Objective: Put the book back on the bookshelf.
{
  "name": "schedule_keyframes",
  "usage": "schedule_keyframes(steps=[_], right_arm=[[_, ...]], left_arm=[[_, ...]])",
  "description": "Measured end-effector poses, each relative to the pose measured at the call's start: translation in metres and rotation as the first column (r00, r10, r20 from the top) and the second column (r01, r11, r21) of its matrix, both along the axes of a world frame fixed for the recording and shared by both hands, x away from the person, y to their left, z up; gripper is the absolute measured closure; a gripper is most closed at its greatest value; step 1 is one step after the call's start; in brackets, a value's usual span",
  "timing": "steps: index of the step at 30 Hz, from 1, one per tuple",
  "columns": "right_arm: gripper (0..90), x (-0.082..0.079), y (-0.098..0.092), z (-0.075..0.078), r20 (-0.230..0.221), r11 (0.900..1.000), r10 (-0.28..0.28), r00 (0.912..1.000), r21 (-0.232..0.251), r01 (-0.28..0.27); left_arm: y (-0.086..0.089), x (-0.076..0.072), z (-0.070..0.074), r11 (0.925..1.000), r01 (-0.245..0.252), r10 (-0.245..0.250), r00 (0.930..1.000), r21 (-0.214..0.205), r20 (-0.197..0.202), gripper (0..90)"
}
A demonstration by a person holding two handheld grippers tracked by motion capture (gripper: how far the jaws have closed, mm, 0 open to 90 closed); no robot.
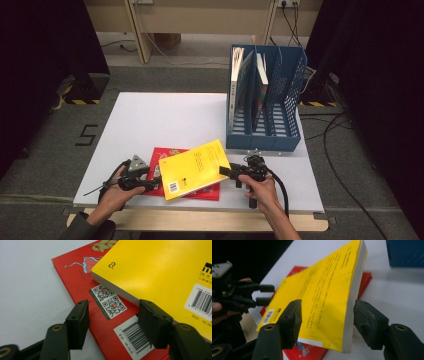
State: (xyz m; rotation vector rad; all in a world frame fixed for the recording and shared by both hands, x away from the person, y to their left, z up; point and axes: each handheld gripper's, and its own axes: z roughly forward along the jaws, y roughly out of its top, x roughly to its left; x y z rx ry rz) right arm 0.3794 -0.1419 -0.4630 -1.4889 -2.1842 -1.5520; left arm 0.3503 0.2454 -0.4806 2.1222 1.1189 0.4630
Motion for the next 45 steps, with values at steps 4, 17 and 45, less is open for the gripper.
schedule_keyframes(steps=[4,17,45], right_arm=[[43.7,0.0,0.004,0.021,0.066,0.9999,0.0,0.9978,0.013,0.0],[59.1,-0.004,0.055,0.099,0.263,0.9892,0.145,0.9537,-0.021,-0.145],[74.5,0.029,0.084,0.08,0.267,0.9778,0.134,0.9543,0.121,-0.171]], left_arm=[[-0.003,-0.001,-0.001,1.0,0.003,-0.003,1.0,-0.007,0.004,44.9],[-0.034,-0.002,-0.005,0.9947,0.054,-0.055,0.9984,-0.088,-0.01,8.2],[-0.031,0.006,-0.009,0.9943,0.004,0.0,0.9994,-0.106,0.034,14.7]])
